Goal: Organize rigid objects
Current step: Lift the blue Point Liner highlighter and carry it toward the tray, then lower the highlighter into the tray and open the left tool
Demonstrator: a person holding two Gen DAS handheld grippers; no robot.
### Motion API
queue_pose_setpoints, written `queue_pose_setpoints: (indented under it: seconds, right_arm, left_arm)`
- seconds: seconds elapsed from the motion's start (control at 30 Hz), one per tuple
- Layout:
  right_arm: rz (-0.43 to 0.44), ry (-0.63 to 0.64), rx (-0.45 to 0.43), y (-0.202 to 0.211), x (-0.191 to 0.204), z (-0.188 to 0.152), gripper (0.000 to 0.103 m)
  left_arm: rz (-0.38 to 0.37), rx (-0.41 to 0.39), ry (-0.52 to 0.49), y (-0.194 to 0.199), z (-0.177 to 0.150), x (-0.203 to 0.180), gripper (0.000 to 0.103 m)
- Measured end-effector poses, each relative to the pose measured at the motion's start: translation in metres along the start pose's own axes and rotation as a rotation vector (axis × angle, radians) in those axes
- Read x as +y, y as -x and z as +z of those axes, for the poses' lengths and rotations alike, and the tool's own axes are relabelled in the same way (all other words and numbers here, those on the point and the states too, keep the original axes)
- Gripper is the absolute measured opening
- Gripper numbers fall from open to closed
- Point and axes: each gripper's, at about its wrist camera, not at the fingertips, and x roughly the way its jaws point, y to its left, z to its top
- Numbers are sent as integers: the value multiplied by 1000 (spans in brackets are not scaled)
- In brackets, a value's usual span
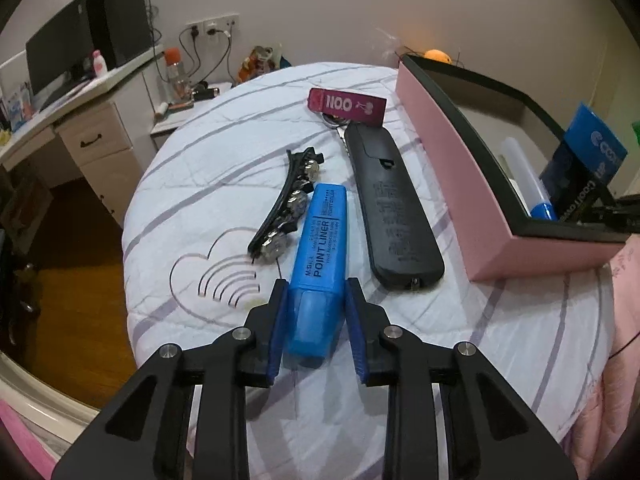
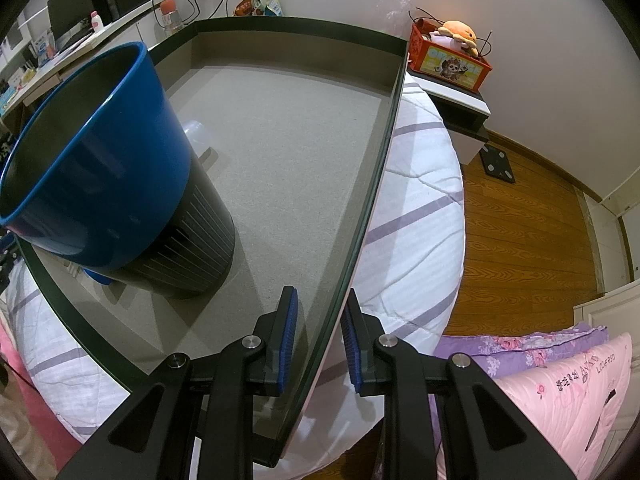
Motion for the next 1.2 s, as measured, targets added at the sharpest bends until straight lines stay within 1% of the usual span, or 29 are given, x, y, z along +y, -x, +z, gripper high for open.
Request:
queue_pose_setpoints:
  seconds: [0.13,0.27,0.3,0.37,0.43,0.5,0.53,0.57,0.67,0.73,0.83,1.0,1.07,1.2]
  right_arm:
    - [0,1,1,0,-2,-1,23]
    - [-1,1,1,0,-1,0,23]
    - [-1,0,1,0,-1,0,23]
    - [-1,0,2,0,-1,0,23]
    - [-1,1,2,0,-1,1,23]
    - [-1,1,2,0,-1,1,23]
    - [-1,1,2,0,-1,1,23]
    - [-1,1,2,0,-1,0,23]
    - [-1,-1,1,0,-2,-1,23]
    - [0,-2,-1,0,-3,-1,23]
    - [1,-4,-3,-1,-2,-1,23]
    - [-3,-1,-2,-1,0,-1,23]
    - [-5,0,0,-1,1,0,23]
    - [-10,1,3,0,4,1,23]
  left_arm:
    - [-23,27,-7,10,-12,3,28]
    - [-13,37,-15,18,-20,3,29]
    - [-11,35,-13,16,-19,3,31]
    - [-11,33,-3,10,-13,4,42]
    - [-5,25,-5,4,-8,2,47]
    - [10,13,-15,-2,-4,-1,46]
    - [19,8,-23,-3,-3,-2,38]
    - [24,5,-27,-2,-2,-3,26]
    - [-2,-9,8,5,-2,0,26]
    - [-5,-23,14,13,-3,1,26]
    - [-40,-53,15,30,0,-1,26]
    - [-58,-120,-25,52,21,-20,26]
    - [-86,-146,-66,58,35,-35,26]
    - [-134,-170,-125,59,58,-64,26]
